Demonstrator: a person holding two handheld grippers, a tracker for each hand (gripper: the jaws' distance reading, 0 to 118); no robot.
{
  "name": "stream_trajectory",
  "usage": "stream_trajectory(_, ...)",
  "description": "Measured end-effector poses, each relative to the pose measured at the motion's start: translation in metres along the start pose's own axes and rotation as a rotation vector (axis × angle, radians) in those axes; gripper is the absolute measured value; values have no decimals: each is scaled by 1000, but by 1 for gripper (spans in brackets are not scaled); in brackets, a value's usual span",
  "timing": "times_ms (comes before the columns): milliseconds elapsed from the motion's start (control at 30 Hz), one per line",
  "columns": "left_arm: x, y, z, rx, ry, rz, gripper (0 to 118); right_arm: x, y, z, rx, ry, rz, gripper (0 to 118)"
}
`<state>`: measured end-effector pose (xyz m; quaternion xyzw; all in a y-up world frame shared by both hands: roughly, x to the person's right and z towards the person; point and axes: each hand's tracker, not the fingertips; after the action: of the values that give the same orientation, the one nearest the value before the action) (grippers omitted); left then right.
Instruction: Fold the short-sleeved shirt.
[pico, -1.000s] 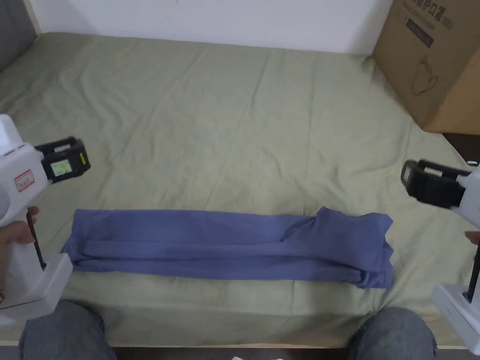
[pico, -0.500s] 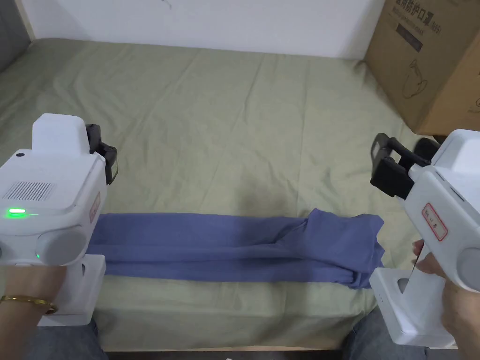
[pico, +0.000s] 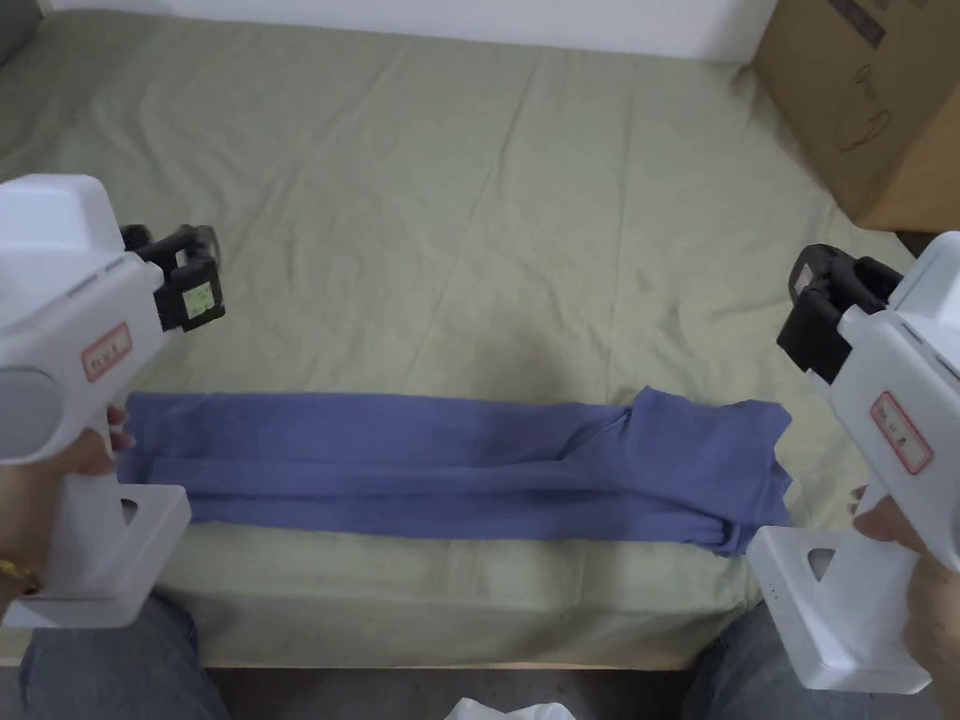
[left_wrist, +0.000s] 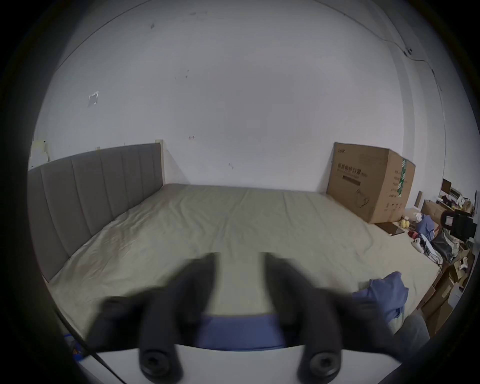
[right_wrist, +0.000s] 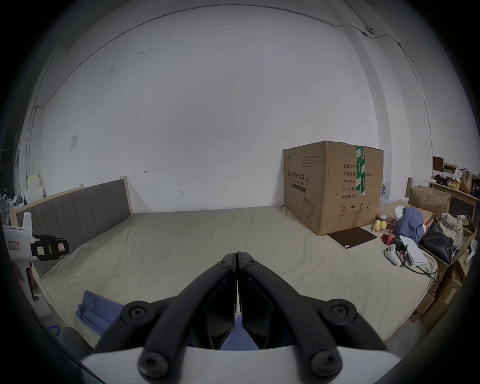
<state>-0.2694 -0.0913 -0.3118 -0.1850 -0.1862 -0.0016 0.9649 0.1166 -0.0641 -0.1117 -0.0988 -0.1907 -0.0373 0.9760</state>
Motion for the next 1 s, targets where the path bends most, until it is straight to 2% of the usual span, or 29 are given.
stream_trajectory(33, -10, 1, -7, -54, 7, 13, 110, 0, 0, -2, -4, -3, -2, 0)
stream_trajectory(67, -20, 1, -12, -83, 0, 41, 118, -1, 0, -5, -11, -5, -1, 0)
stream_trajectory(133, -42, -4, -25, -100, -27, 136, 118, -5, -1, -11, -22, -13, 9, 0)
stream_trajectory(233, -79, -12, -60, -274, -67, 282, 118, -11, -2, -21, -44, -18, 17, 0)
stream_trajectory(333, -134, -45, -97, -364, -88, 426, 118, -16, -2, -33, -63, -20, 22, 0)
stream_trajectory(500, -169, -97, -118, -566, -199, 620, 118, -24, -6, -50, -99, -18, 50, 0)
stream_trajectory(700, -173, -133, -130, -688, -264, 667, 118, -33, -10, -66, -129, -2, 79, 0)
stream_trajectory(800, -173, -137, -130, -661, -298, 732, 118, -40, -13, -66, -139, 8, 88, 0)
stream_trajectory(867, -170, -134, -126, -626, -350, 776, 113, -42, -14, -68, -147, 8, 104, 0)
stream_trajectory(900, -168, -134, -126, -623, -349, 776, 103, -44, -14, -66, -152, 8, 106, 0)
stream_trajectory(933, -166, -133, -124, -619, -342, 773, 79, -44, -14, -66, -156, 8, 101, 0)
stream_trajectory(967, -162, -132, -125, -626, -322, 764, 64, -44, -15, -66, -159, 8, 93, 0)
stream_trajectory(1000, -157, -136, -127, -672, -275, 725, 54, -43, -15, -66, -162, 8, 85, 0)
